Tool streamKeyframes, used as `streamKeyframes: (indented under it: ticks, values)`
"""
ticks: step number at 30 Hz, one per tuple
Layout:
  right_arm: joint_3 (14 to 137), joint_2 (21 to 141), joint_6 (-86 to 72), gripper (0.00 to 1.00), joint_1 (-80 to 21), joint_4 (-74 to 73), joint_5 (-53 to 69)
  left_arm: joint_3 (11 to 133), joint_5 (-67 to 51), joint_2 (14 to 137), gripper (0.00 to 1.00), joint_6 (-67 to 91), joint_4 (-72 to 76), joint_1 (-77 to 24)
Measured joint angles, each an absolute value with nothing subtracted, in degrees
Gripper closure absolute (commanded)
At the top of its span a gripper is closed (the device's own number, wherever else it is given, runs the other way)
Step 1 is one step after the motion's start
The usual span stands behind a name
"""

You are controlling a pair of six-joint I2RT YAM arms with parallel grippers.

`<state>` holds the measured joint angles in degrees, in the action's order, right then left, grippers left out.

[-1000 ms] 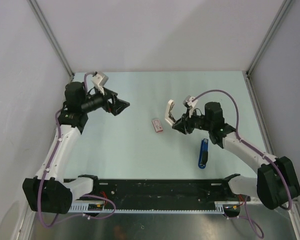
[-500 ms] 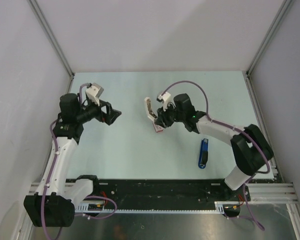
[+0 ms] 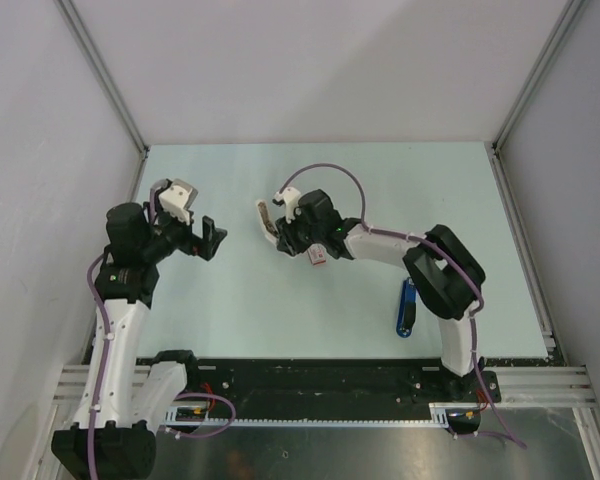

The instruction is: Load the staples into the stapler

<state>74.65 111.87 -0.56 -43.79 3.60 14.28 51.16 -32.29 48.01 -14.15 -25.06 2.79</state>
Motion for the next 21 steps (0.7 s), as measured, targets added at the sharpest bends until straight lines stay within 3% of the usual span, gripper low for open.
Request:
streamKeyframes:
  ticks: [21]
  values:
    - [85.97,123.24,-3.01,1.00,-49.01,-4.29,6.22,49.50,-31.68,47.16,0.00,-14.24,-26.28,4.43]
